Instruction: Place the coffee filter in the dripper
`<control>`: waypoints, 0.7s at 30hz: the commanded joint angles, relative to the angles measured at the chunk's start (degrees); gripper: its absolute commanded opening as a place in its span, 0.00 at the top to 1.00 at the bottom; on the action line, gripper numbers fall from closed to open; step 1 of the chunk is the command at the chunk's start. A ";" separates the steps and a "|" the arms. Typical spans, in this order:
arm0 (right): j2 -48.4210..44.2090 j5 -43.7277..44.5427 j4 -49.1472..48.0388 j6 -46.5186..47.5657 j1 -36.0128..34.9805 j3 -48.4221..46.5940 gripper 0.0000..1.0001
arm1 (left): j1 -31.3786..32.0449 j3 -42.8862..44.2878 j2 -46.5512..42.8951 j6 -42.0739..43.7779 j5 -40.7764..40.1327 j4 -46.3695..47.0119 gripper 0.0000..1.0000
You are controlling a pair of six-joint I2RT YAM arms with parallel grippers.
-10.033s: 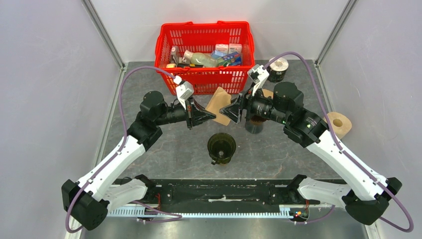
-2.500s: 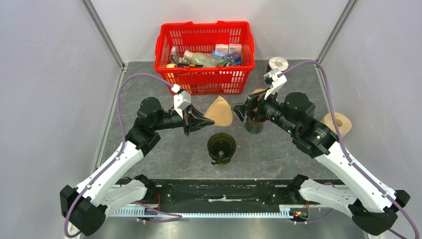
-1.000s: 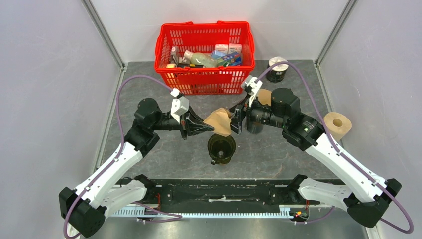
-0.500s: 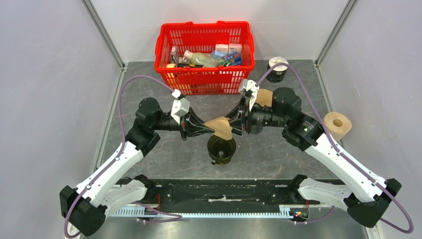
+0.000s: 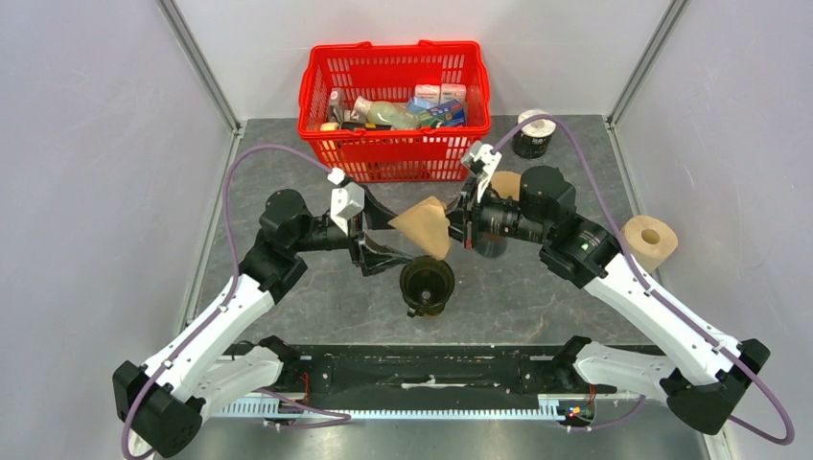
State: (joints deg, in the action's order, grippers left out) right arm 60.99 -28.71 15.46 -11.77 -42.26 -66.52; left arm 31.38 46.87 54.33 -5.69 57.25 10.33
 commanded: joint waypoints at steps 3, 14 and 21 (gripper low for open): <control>1.74 33.48 9.24 -6.64 -0.01 -8.03 1.00 | 0.26 3.65 -3.22 -5.82 -27.09 -5.38 0.17; 13.60 55.61 18.81 -21.77 -0.19 -20.31 1.00 | 10.27 16.13 7.12 -6.26 -59.67 -12.74 0.14; 14.52 60.74 18.79 -27.33 -0.62 -20.75 1.00 | 14.42 16.37 10.35 -4.02 -62.54 -10.51 0.13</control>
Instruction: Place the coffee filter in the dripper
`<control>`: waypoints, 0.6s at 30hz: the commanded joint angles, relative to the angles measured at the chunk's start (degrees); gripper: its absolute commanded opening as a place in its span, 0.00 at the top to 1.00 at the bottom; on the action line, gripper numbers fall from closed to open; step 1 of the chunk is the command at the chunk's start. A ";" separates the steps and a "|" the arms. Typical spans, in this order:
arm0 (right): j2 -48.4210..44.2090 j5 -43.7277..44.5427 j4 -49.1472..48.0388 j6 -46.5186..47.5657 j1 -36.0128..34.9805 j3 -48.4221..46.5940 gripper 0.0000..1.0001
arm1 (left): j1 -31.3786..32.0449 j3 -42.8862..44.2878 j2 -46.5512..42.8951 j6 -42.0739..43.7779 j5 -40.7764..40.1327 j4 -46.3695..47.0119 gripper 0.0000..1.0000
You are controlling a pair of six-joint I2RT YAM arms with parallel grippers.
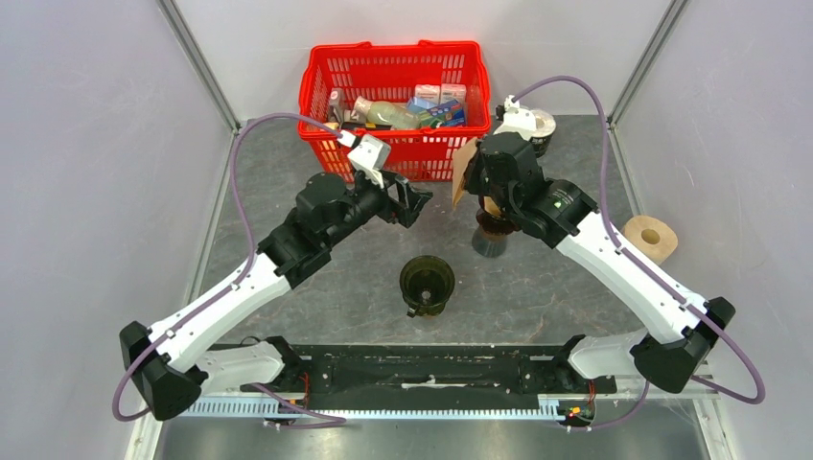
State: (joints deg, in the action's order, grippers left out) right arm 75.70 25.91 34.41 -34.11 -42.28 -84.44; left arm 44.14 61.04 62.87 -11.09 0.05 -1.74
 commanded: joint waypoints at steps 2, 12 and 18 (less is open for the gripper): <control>0.06 7.06 -0.02 -6.30 -0.65 -2.75 1.00 | 2.77 2.91 3.24 1.97 -5.67 1.49 0.13; 1.96 6.37 -0.07 -9.66 -0.75 -2.82 1.00 | 5.69 2.30 7.67 3.68 -6.43 8.35 0.12; 2.47 4.78 0.08 -9.90 -0.87 -2.74 1.00 | 5.86 1.91 8.63 3.58 -6.72 9.66 0.12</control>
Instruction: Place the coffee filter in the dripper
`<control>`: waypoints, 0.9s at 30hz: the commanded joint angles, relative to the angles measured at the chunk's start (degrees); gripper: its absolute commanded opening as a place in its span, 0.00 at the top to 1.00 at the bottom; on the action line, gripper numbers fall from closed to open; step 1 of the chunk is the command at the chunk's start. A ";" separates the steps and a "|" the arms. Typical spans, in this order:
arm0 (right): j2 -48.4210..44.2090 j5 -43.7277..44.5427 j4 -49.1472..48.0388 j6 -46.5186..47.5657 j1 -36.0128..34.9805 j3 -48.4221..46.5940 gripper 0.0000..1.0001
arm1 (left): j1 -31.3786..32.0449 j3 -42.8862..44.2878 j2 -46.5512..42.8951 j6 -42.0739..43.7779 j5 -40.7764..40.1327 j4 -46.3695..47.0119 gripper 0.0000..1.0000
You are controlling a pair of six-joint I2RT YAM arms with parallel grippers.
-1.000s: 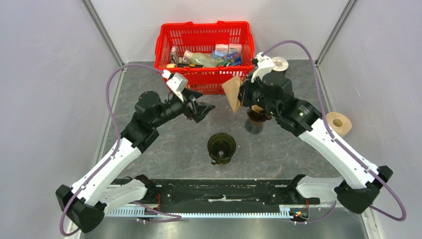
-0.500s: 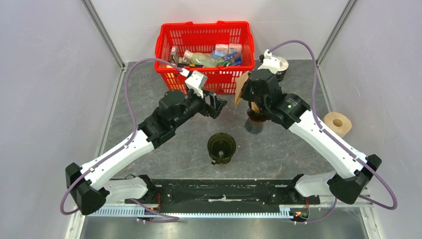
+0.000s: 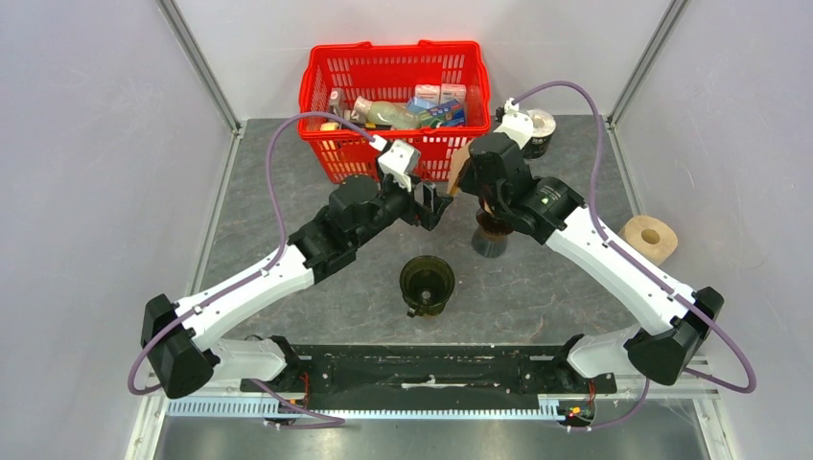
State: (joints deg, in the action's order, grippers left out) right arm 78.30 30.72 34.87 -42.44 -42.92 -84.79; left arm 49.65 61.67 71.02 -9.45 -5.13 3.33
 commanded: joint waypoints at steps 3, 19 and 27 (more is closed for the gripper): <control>-0.40 -2.32 -1.08 -1.60 -0.23 -2.05 1.00 | 0.36 1.43 1.30 1.73 -3.31 4.84 0.13; 0.18 -5.94 -0.78 -1.08 -0.22 -1.87 1.00 | 0.60 1.33 1.85 -1.33 -13.06 5.75 0.17; 1.23 -10.44 -1.79 0.96 -0.24 -2.29 1.00 | 0.97 1.83 2.83 -1.27 -15.92 6.07 0.19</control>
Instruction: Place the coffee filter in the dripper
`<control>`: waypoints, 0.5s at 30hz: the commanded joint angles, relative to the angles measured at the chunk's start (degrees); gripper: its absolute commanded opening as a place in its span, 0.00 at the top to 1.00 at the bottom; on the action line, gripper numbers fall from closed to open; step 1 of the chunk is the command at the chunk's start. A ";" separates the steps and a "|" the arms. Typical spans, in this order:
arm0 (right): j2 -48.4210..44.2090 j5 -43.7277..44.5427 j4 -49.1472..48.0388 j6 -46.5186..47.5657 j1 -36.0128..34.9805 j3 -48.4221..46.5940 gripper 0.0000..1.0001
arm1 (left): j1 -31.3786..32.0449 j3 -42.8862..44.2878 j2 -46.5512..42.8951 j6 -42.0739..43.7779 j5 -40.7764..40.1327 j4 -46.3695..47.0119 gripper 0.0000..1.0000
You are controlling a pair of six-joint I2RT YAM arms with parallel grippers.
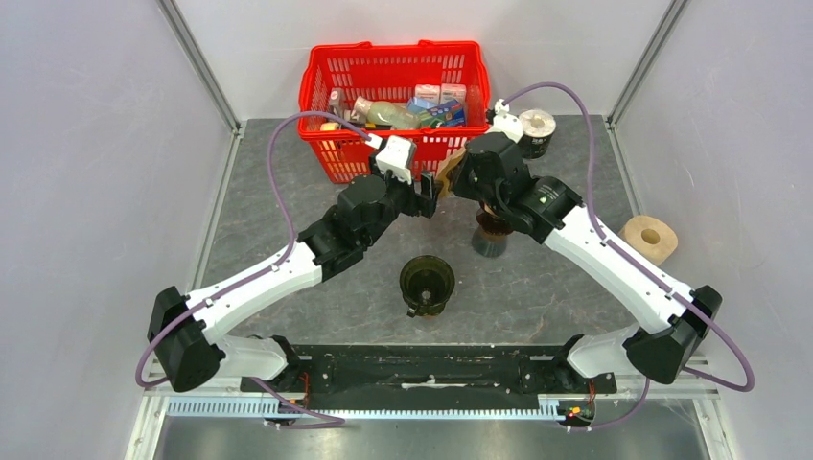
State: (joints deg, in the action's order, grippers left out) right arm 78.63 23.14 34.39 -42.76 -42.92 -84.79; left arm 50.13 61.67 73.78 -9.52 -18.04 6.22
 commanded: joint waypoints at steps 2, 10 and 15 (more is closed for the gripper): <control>1.34 -4.37 -1.78 1.74 -0.23 -2.30 1.00 | 0.54 2.26 0.68 -2.35 -3.02 3.23 0.21; 0.55 -3.79 -2.62 2.57 -0.50 -1.45 1.00 | 0.76 3.28 2.38 -2.33 -3.83 3.98 0.33; -0.67 -5.41 -4.15 3.77 -0.50 -0.47 1.00 | 0.85 4.14 3.75 -1.90 -2.49 3.15 0.51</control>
State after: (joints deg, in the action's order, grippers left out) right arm 80.29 19.25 33.52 -40.38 -43.00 -84.79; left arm 50.43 62.67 76.49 -10.66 -20.51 7.03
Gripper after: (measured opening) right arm 0.007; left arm 0.554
